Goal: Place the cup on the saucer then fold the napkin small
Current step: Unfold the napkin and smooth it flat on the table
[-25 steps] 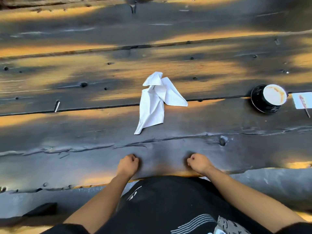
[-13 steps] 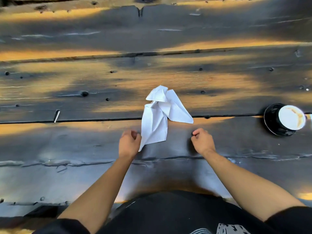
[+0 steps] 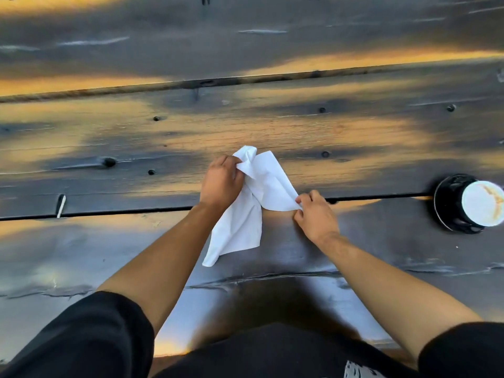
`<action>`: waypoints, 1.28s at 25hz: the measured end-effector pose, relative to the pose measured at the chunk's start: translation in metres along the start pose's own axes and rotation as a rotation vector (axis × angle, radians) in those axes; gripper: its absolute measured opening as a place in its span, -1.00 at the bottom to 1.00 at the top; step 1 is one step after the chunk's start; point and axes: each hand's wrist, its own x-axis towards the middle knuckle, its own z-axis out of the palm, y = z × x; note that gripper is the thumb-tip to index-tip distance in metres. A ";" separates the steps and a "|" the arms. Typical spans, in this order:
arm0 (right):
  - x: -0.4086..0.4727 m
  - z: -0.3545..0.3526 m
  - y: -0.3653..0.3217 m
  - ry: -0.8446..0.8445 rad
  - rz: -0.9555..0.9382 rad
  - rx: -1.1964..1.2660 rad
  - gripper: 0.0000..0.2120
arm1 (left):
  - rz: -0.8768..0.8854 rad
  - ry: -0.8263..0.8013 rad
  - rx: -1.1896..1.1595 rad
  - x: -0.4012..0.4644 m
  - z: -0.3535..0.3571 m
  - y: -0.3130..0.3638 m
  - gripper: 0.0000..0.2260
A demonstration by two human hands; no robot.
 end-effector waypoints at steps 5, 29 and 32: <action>-0.013 -0.007 0.010 0.088 0.083 -0.011 -0.79 | -0.142 0.093 -0.042 -0.018 -0.017 -0.016 -0.86; -0.027 -0.148 -0.042 0.313 0.135 1.249 -0.86 | -0.462 0.324 -0.315 -0.039 -0.163 -0.024 -0.65; -0.005 -0.229 -0.074 0.440 -0.012 1.323 -0.87 | -0.369 0.415 -0.586 0.014 -0.224 0.019 -0.72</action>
